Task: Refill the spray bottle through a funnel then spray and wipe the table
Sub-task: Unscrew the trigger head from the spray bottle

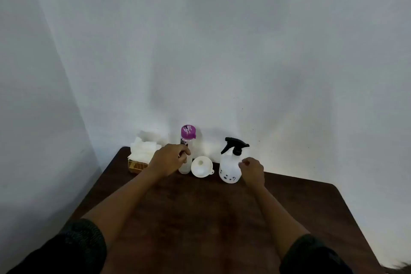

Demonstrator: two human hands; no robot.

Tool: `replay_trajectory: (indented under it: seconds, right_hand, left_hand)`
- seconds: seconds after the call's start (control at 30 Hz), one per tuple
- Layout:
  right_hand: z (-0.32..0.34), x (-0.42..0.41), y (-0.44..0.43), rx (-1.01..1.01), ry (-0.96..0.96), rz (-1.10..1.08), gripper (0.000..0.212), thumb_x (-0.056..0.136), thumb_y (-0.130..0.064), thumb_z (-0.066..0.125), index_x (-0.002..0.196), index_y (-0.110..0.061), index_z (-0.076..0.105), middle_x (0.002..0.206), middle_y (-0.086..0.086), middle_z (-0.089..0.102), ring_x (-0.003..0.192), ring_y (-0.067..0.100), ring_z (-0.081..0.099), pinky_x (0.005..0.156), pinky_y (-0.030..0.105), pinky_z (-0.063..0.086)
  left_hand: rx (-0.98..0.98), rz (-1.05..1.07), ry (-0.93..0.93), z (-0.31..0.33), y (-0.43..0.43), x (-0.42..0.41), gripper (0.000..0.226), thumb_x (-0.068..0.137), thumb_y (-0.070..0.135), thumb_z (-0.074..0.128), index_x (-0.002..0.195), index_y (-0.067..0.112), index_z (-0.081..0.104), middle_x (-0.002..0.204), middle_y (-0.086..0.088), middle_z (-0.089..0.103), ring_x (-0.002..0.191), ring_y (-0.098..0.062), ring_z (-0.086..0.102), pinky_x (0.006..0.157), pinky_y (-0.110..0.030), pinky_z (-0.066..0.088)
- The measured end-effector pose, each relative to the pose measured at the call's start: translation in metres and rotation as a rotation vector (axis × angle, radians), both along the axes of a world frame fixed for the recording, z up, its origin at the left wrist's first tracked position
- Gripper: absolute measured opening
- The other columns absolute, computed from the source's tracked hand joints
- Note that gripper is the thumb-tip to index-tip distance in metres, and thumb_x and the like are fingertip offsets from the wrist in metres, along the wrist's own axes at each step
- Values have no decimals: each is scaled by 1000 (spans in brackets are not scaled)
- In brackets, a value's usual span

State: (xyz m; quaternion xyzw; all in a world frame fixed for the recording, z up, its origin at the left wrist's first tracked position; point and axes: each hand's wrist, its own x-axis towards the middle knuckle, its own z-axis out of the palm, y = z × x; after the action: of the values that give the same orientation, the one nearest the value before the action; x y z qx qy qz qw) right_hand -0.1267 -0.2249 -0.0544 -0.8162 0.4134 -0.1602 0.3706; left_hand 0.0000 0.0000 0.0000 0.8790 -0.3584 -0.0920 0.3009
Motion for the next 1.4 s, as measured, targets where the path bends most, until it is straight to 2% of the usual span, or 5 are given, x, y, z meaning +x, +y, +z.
replay_trajectory:
  seconds: [0.27, 0.77, 1.0, 1.13, 1.4]
  right_hand:
    - [-14, 58, -3, 159, -122, -275, 46, 88, -21, 60, 130, -5, 49, 125, 21, 47, 116, 39, 49, 93, 46, 43]
    - [-16, -12, 17, 23, -236, -114, 21, 80, -15, 71, 94, -1, 63, 91, 10, 61, 90, 28, 59, 71, 26, 35]
    - [-9, -96, 74, -11, -264, -35, 25, 74, -21, 78, 87, -6, 63, 83, 3, 61, 74, 14, 55, 59, 15, 40]
    - [-10, -142, 114, -5, -299, 36, 21, 74, -18, 78, 84, -19, 60, 84, -5, 61, 76, 4, 55, 63, 13, 40]
    - [-29, -196, 162, -1, -283, 59, 18, 72, -21, 78, 80, -17, 62, 84, -5, 59, 75, 6, 58, 60, 13, 39]
  left_hand:
    - [19, -74, 40, -17, -3, 22, 21, 91, 16, 48, 100, 22, 67, 80, 15, 63, 81, -10, 64, 77, -30, 50]
    - [-135, -152, 205, -29, -6, -27, 22, 95, 14, 47, 102, 22, 66, 81, 12, 68, 71, -4, 66, 74, -22, 52]
    - [-124, -188, 259, -47, 6, -102, 26, 91, 13, 51, 113, 24, 61, 103, 10, 66, 94, -2, 61, 86, -28, 52]
    - [-193, -125, 302, -57, 21, -150, 59, 80, 16, 70, 130, 26, 39, 131, 12, 42, 122, -6, 40, 98, -24, 38]
    - [-122, -12, 417, -92, 49, -230, 77, 71, 28, 80, 136, 22, 37, 136, 7, 39, 127, -12, 28, 98, -26, 31]
